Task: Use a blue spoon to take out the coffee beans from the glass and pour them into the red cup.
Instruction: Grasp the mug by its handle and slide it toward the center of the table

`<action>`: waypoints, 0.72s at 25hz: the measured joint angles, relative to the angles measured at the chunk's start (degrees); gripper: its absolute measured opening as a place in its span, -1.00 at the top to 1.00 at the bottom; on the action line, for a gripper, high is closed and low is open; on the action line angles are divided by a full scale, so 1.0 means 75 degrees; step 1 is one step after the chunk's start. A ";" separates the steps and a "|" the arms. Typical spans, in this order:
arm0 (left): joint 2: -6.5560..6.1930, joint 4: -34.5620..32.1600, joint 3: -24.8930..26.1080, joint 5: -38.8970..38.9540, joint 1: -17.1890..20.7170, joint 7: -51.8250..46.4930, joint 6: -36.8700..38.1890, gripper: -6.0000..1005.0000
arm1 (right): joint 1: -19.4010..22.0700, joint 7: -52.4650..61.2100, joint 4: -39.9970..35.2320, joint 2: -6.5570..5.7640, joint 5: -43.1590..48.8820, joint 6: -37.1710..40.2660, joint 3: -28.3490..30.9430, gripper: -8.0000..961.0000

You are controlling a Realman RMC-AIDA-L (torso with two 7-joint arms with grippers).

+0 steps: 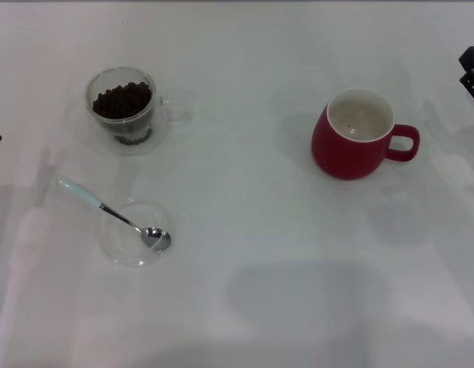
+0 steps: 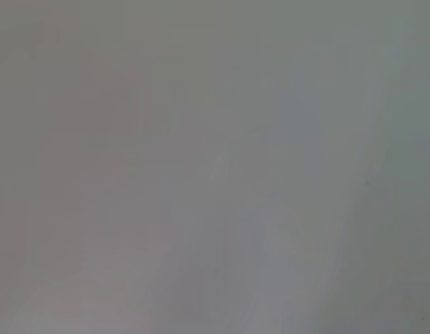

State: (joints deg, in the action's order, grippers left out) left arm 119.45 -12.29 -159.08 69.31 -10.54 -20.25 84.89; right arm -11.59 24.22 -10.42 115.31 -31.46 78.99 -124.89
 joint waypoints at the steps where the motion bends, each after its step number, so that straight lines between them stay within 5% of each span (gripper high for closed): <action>1: 0.0000 0.0000 0.0000 0.0000 0.0000 0.0000 0.0000 -0.78 | 0.0007 0.0001 0.0023 0.0000 0.0000 -0.0022 0.0000 -0.81; 18: -0.0009 -0.0003 0.0028 0.0006 -0.0107 0.0003 -0.0070 -0.78 | 0.0150 0.1330 0.0993 -0.0042 0.1152 0.0139 -0.0825 -0.73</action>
State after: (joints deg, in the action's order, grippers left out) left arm 119.38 -12.31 -158.87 69.36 -11.34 -20.22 84.37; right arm -10.46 34.20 -2.98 115.00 -22.82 80.03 -131.08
